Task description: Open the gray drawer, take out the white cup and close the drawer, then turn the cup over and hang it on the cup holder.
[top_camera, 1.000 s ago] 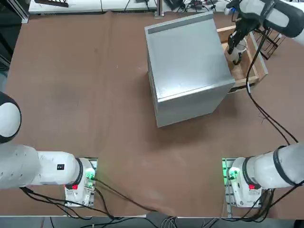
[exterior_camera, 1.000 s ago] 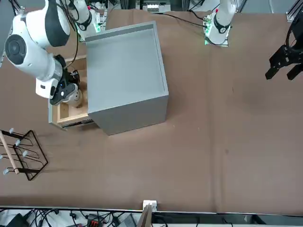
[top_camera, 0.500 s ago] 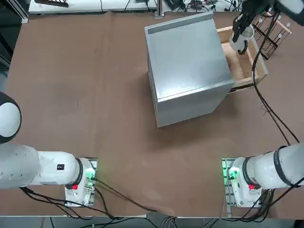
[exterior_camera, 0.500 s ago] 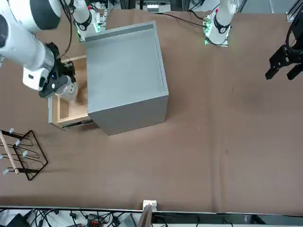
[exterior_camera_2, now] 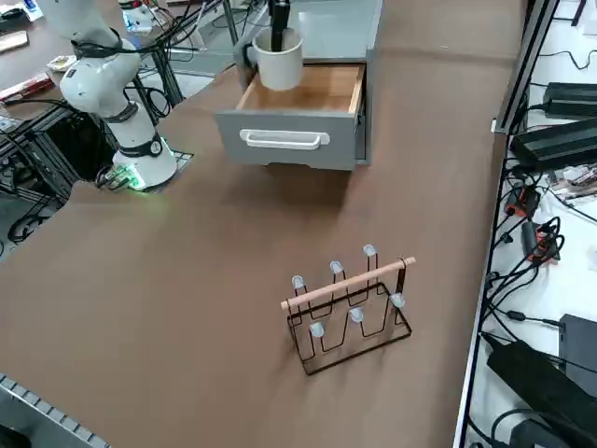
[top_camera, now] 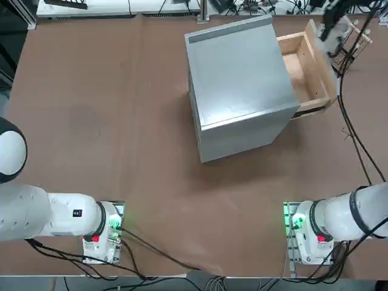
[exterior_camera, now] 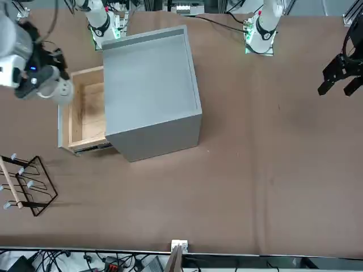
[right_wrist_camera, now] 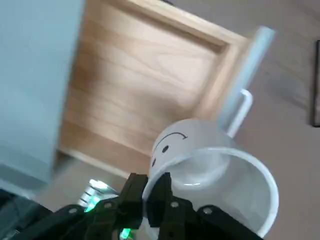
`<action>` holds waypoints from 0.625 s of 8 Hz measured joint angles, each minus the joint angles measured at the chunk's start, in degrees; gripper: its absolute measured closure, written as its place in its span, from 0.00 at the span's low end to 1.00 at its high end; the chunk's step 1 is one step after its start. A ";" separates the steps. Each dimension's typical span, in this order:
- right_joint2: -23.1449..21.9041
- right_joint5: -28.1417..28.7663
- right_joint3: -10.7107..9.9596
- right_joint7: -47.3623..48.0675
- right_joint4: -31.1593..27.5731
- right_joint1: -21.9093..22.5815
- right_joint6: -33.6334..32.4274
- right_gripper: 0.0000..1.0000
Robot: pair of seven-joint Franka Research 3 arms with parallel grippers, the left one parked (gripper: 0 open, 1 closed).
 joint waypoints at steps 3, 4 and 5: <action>0.77 -3.04 -8.98 -21.93 -0.03 -2.05 1.88 0.94; 1.52 -3.07 -10.12 -29.17 -1.39 -4.46 4.89 0.94; 2.22 -3.07 -10.40 -37.49 -4.16 -7.28 9.79 0.94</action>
